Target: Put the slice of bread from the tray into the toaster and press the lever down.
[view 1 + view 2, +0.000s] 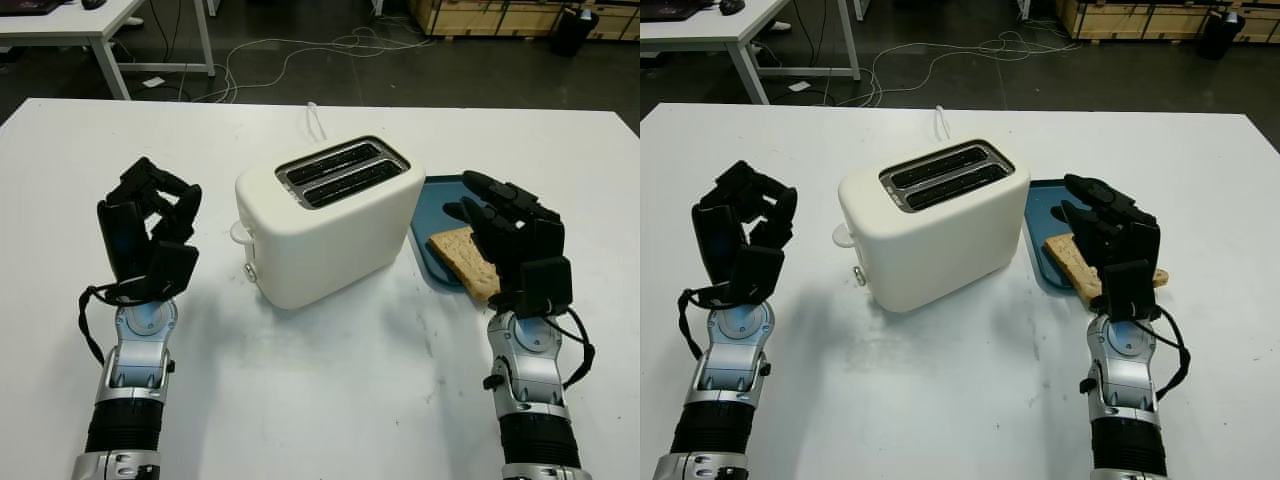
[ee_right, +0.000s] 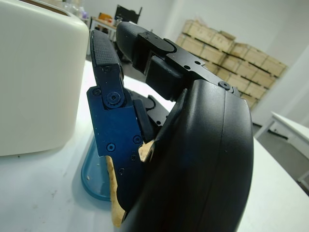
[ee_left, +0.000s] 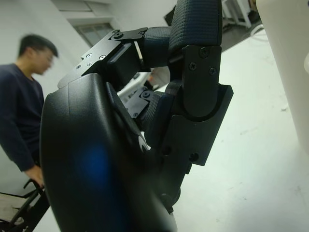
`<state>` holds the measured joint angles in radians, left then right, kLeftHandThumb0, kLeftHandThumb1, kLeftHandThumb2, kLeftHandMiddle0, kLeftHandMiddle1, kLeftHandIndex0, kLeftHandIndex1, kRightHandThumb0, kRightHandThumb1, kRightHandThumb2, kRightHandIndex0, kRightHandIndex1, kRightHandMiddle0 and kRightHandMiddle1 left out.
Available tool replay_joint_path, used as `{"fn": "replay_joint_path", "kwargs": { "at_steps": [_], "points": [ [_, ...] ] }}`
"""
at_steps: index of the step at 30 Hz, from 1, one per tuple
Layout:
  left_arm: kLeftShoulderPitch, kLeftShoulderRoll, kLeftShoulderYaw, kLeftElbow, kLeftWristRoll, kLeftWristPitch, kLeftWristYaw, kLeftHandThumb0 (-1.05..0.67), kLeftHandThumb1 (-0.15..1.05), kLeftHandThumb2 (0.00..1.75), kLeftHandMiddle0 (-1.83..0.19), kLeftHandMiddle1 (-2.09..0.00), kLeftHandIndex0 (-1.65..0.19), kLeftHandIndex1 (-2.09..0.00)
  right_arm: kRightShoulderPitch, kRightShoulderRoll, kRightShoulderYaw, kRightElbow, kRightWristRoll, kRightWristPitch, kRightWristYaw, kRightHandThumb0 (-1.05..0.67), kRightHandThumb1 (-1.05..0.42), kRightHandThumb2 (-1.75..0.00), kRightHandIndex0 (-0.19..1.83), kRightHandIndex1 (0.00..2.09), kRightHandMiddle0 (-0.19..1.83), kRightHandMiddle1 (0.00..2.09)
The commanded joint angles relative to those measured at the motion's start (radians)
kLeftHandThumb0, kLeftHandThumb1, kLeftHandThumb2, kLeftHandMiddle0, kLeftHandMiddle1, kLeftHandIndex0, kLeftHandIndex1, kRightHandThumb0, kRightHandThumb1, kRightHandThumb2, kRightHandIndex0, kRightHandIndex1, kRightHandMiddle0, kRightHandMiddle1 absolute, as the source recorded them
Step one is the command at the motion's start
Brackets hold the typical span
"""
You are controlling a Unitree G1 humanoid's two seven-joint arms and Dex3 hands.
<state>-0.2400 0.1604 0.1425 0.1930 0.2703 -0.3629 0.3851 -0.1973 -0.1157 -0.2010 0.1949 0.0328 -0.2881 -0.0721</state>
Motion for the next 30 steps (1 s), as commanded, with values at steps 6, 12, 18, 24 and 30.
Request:
{"fn": "replay_joint_path", "kwargs": {
  "at_steps": [6,12,18,24,30],
  "points": [
    [-0.011,-0.004,-0.007,0.003,-0.005,-0.012,-0.004,-0.98,0.92,0.33,-0.97,-1.62,-0.83,-1.48,0.0,-0.002,-0.001,-0.016,-0.004,-0.001,-0.01,-0.53,-0.92,-0.07,0.96,0.53,1.09,0.0],
    [-0.007,-0.005,-0.006,0.001,-0.009,-0.011,-0.007,-0.98,0.92,0.32,-0.97,-1.61,-0.82,-1.47,0.001,-0.038,-0.005,0.008,0.03,-0.043,0.07,-0.49,-0.92,-0.08,0.92,0.55,1.05,0.0],
    [-0.008,0.002,0.001,0.0,-0.018,-0.008,-0.014,-0.97,0.92,0.33,-0.96,-1.62,-0.82,-1.47,0.053,-0.324,-0.051,0.049,-0.134,-0.264,0.17,-0.52,-0.89,0.0,0.86,0.14,0.82,0.0],
    [-0.021,0.008,0.001,0.009,-0.014,-0.009,-0.015,-0.98,0.92,0.34,-0.97,-1.62,-0.83,-1.47,0.114,-0.655,-0.049,0.216,-0.494,-0.51,0.05,-0.62,-0.88,0.0,0.58,0.0,0.53,0.0],
    [-0.034,0.011,0.001,0.025,-0.024,-0.026,-0.022,-0.97,0.92,0.34,-0.96,-1.63,-0.82,-1.48,0.165,-0.845,0.009,0.175,-0.739,-0.432,0.015,-0.79,-0.82,0.0,0.22,0.0,0.23,0.0]
  ]
}}
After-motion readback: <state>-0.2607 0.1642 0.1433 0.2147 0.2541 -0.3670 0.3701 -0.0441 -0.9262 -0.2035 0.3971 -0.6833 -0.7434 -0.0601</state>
